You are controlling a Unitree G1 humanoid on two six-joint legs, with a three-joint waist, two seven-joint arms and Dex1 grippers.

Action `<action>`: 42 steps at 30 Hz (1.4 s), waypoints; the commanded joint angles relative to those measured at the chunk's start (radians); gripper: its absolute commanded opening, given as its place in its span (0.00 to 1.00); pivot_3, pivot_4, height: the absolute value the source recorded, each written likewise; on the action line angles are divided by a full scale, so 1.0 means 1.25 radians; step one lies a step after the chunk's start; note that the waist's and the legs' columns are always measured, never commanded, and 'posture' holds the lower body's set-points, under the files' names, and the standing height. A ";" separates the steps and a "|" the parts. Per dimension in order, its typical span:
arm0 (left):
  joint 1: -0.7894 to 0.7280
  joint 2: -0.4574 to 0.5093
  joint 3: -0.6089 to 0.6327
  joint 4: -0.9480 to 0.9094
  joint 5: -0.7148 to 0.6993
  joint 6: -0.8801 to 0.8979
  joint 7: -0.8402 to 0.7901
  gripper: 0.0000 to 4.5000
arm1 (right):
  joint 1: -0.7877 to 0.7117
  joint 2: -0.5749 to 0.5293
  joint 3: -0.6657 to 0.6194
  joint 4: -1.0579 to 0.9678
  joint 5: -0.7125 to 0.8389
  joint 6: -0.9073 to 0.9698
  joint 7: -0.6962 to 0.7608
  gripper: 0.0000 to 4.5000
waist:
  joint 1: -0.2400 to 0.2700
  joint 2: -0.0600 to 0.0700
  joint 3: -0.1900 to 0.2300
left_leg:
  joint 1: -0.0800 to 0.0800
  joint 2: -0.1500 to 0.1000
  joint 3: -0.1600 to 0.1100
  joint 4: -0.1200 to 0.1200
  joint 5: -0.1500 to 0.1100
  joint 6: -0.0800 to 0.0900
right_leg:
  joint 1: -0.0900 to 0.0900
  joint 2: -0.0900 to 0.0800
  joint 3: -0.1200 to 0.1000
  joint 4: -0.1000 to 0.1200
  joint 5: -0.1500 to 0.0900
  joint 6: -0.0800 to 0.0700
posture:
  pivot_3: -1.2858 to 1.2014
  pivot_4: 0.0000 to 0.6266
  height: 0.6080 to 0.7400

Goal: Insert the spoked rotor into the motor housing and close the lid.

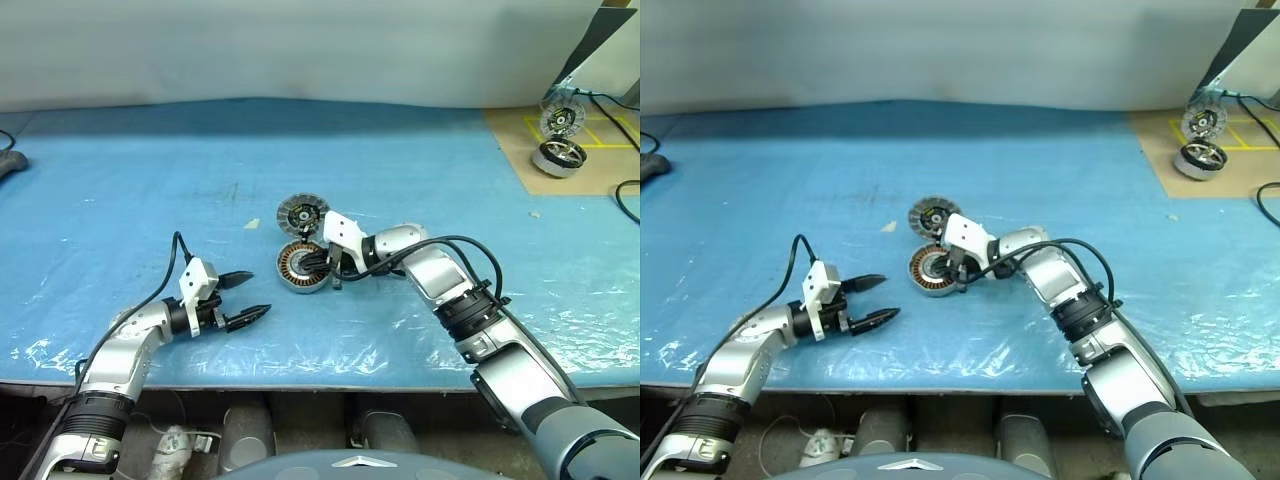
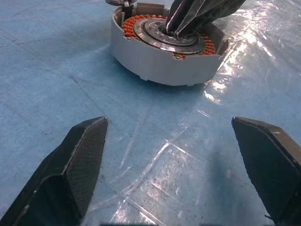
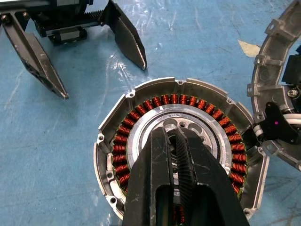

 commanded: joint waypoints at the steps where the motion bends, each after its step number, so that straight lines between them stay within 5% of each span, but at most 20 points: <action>1: 0.004 0.005 0.003 -0.012 -0.001 0.000 -0.007 1.00 | 0.014 0.011 -0.026 -0.013 0.040 0.067 0.004 0.06 | 0.000 0.000 0.000 | 0.000 0.000 0.000 0.000 0.000 0.000 | 0.000 0.000 0.000 0.000 0.000 0.000 | 0.52 0.24 1.00; 11: -0.009 0.004 -0.006 -0.006 0.006 0.005 -0.016 1.00 | -0.031 0.048 -0.227 -0.139 0.296 0.275 0.011 0.06 | 0.002 0.001 0.000 | -0.003 0.000 0.000 -0.001 0.000 0.000 | -0.002 0.000 -0.001 0.000 0.000 0.000 | 0.52 0.24 1.00; 18: 0.002 0.003 -0.010 -0.023 0.004 0.003 -0.021 1.00 | 0.014 -0.017 -0.019 -0.104 0.086 0.120 -0.029 0.06 | 0.001 0.001 0.001 | -0.002 0.000 0.000 -0.002 0.000 0.000 | -0.002 0.000 -0.001 0.000 -0.001 0.000 | 0.52 0.24 1.00; 28: 0.009 0.003 -0.010 -0.041 0.002 0.012 -0.018 1.00 | 0.043 -0.081 0.080 -0.042 -0.034 0.029 -0.009 0.06 | 0.001 0.001 0.000 | -0.002 0.000 0.000 -0.002 0.000 0.000 | -0.002 0.000 -0.001 -0.001 -0.001 0.000 | 0.52 0.24 1.00; 38: 0.014 0.004 -0.010 -0.043 0.004 0.012 -0.018 1.00 | -0.017 0.065 -0.223 -0.095 0.284 0.320 -0.050 0.06 | 0.001 0.001 0.001 | -0.002 0.000 0.000 -0.001 0.000 0.000 | -0.002 0.000 -0.001 0.000 -0.001 0.000 | 0.52 0.24 1.00; 42: 0.018 0.004 -0.012 -0.042 0.007 0.008 -0.019 1.00 | -0.020 0.058 -0.229 -0.115 0.294 0.327 -0.062 0.06 | 0.002 0.001 0.001 | -0.002 0.000 0.000 -0.001 0.000 0.000 | -0.002 0.000 -0.001 0.000 -0.001 0.000 | 0.52 0.24 1.00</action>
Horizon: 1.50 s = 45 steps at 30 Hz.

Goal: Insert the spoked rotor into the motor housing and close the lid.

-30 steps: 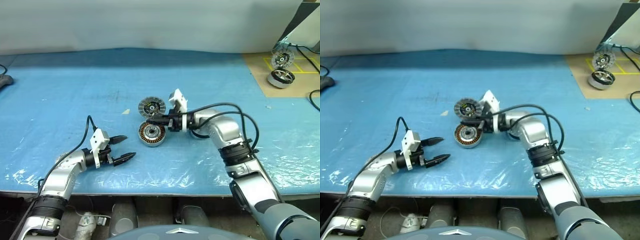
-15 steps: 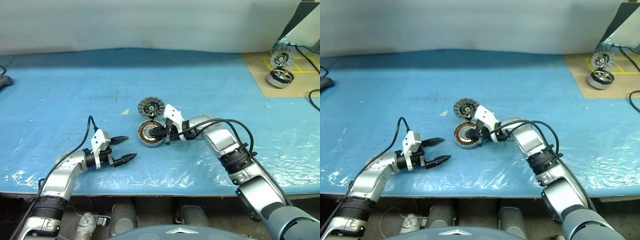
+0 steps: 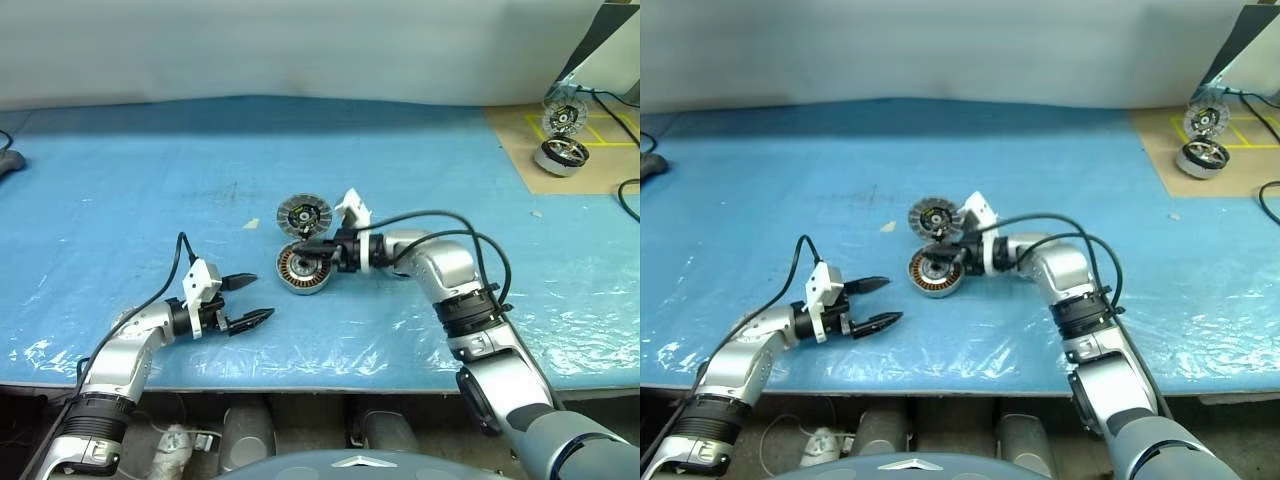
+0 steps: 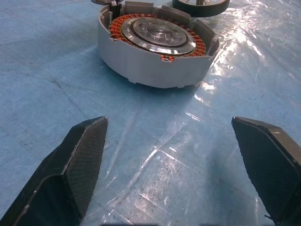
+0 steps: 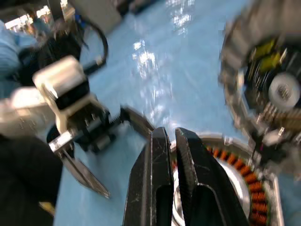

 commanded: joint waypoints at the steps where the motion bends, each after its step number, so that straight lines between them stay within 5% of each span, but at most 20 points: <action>1: 0.010 0.005 -0.004 -0.014 0.005 -0.007 -0.005 1.00 | -0.001 -0.013 0.019 -0.037 -0.006 -0.017 -0.010 0.06 | 0.000 0.000 0.000 | 0.000 0.000 0.000 0.000 0.000 0.000 | 0.000 0.000 0.000 0.000 0.000 0.000 | 0.52 0.24 1.00; 23: 0.018 0.003 -0.008 -0.023 0.007 -0.008 -0.001 1.00 | 0.074 -0.108 0.356 0.146 -0.396 -0.336 -0.049 0.06 | -0.002 -0.001 -0.003 | 0.006 0.000 0.000 0.000 0.000 0.000 | 0.005 0.000 0.001 0.000 -0.001 0.000 | 0.52 0.24 1.00; 30: 0.014 0.003 -0.013 -0.018 0.010 -0.011 0.002 1.00 | 0.054 -0.045 0.186 0.092 -0.214 -0.202 -0.012 0.06 | 0.001 -0.002 -0.004 | 0.016 -0.002 0.000 -0.002 -0.002 0.004 | 0.013 -0.005 0.002 0.000 -0.005 0.007 | 0.52 0.24 1.00; 36: 0.014 0.001 -0.013 -0.016 0.011 -0.013 -0.001 1.00 | 0.039 -0.009 0.045 -0.035 -0.030 -0.082 0.022 0.06 | 0.000 -0.002 -0.004 | 0.001 -0.002 0.000 -0.001 0.000 0.000 | 0.000 -0.005 0.001 0.001 -0.001 0.001 | 0.52 0.24 1.00; 45: 0.020 0.002 -0.017 -0.026 0.010 -0.014 -0.004 1.00 | 0.049 -0.058 0.119 -0.034 -0.109 -0.128 -0.001 0.06 | 0.000 -0.002 -0.003 | 0.001 0.000 0.000 -0.003 -0.001 -0.001 | -0.001 -0.001 -0.002 0.001 -0.002 0.001 | 0.52 0.24 1.00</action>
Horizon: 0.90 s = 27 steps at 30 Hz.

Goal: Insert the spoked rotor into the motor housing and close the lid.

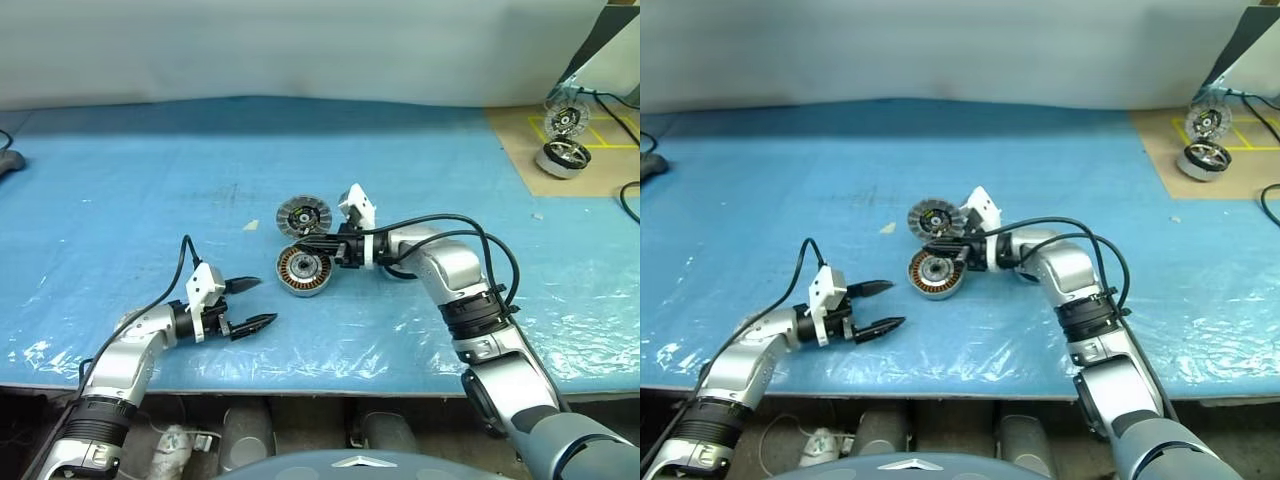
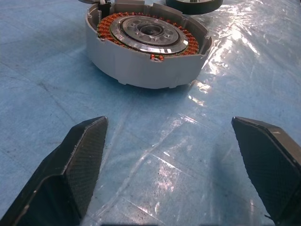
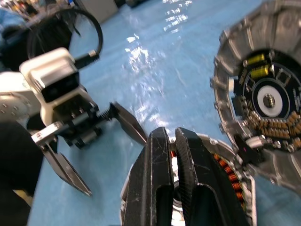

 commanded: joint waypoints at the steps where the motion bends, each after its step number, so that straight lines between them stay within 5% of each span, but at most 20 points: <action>1: 0.010 0.004 -0.003 -0.014 0.001 0.001 -0.004 1.00 | 0.015 -0.017 0.054 -0.010 -0.050 -0.047 -0.003 0.06 | 0.000 0.000 0.000 | 0.000 0.000 0.000 0.000 0.000 0.000 | 0.000 0.000 0.000 0.000 -0.001 -0.001 | 0.52 0.24 1.00; 12: 0.018 0.005 -0.005 -0.016 0.003 -0.003 -0.004 1.00 | 0.051 -0.080 0.215 0.038 -0.227 -0.162 -0.008 0.06 | -0.001 0.000 -0.001 | 0.003 0.000 0.000 0.001 0.000 0.000 | 0.003 0.000 0.001 0.000 -0.001 -0.001 | 0.52 0.24 1.00; 27: 0.014 0.005 -0.007 -0.002 0.010 -0.014 -0.010 1.00 | 0.007 -0.020 0.020 -0.025 -0.021 -0.048 0.036 0.06 | -0.001 0.000 0.000 | 0.001 0.000 0.000 0.002 0.000 0.000 | 0.002 0.000 0.001 0.000 -0.001 -0.001 | 0.52 0.24 1.00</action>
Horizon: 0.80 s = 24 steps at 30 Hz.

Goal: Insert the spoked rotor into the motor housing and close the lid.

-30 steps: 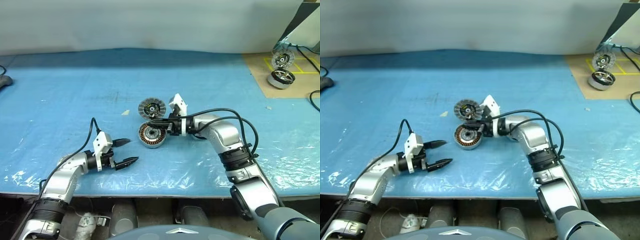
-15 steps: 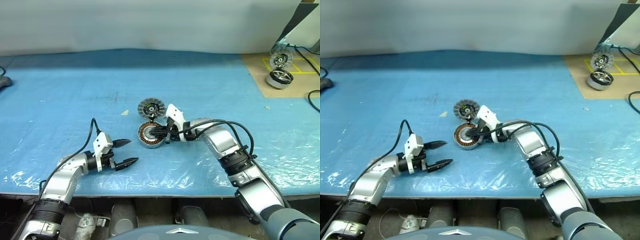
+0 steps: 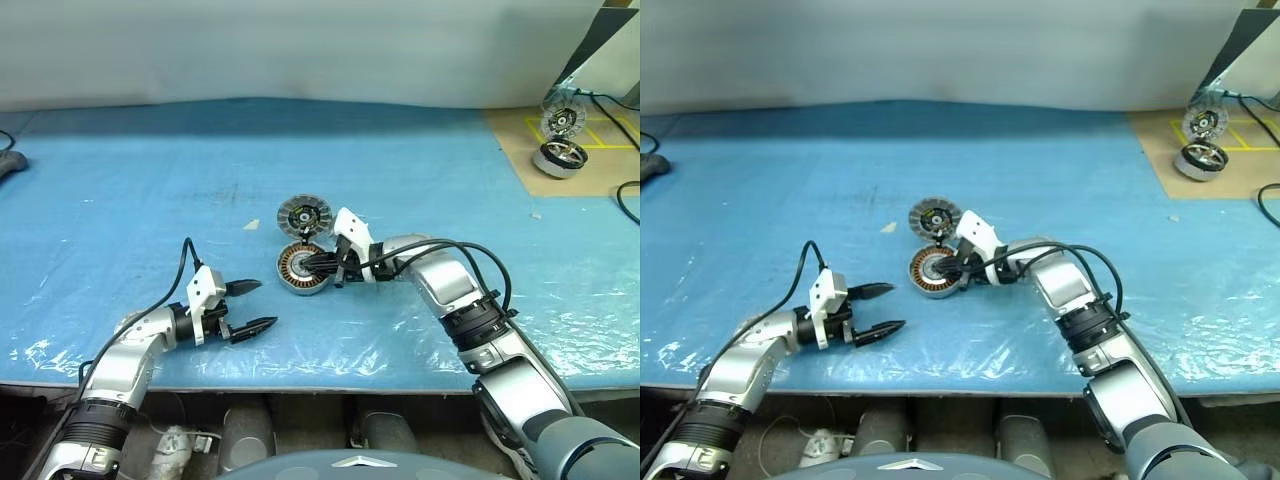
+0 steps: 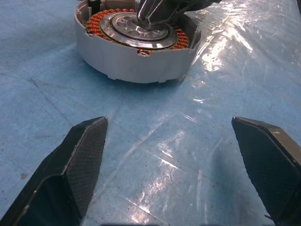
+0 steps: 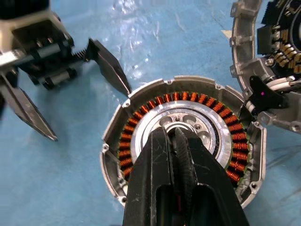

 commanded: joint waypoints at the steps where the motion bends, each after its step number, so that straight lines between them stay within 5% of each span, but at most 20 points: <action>1: 0.006 0.004 -0.005 0.001 0.005 -0.005 -0.006 1.00 | -0.019 0.006 -0.031 -0.034 0.038 0.013 0.008 0.06 | 0.000 0.000 0.000 | 0.000 0.000 0.000 0.000 0.000 0.000 | 0.000 0.000 0.000 0.000 0.000 0.000 | 0.52 0.24 1.00; 11: 0.010 0.006 -0.004 -0.003 0.004 -0.006 -0.007 1.00 | -0.025 0.067 0.016 0.086 -0.039 -0.049 -0.057 0.06 | -0.001 0.000 0.000 | 0.000 0.000 0.000 0.000 0.000 0.000 | 0.000 0.000 0.000 0.000 0.000 0.000 | 0.52 0.24 1.00; 17: 0.014 0.004 -0.005 -0.008 0.003 -0.006 -0.005 1.00 | -0.006 0.009 0.113 0.151 -0.147 -0.114 -0.045 0.06 | -0.001 0.000 0.000 | 0.002 0.000 0.000 0.000 0.000 0.000 | 0.001 0.000 0.000 0.000 0.000 0.000 | 0.52 0.24 1.00; 24: 0.012 0.006 -0.005 -0.010 0.000 -0.001 -0.004 1.00 | -0.004 0.047 -0.034 0.074 0.012 -0.035 -0.033 0.06 | 0.001 0.000 0.000 | 0.003 0.000 0.000 0.000 0.000 0.000 | 0.003 -0.003 0.000 0.000 -0.001 0.001 | 0.52 0.24 1.00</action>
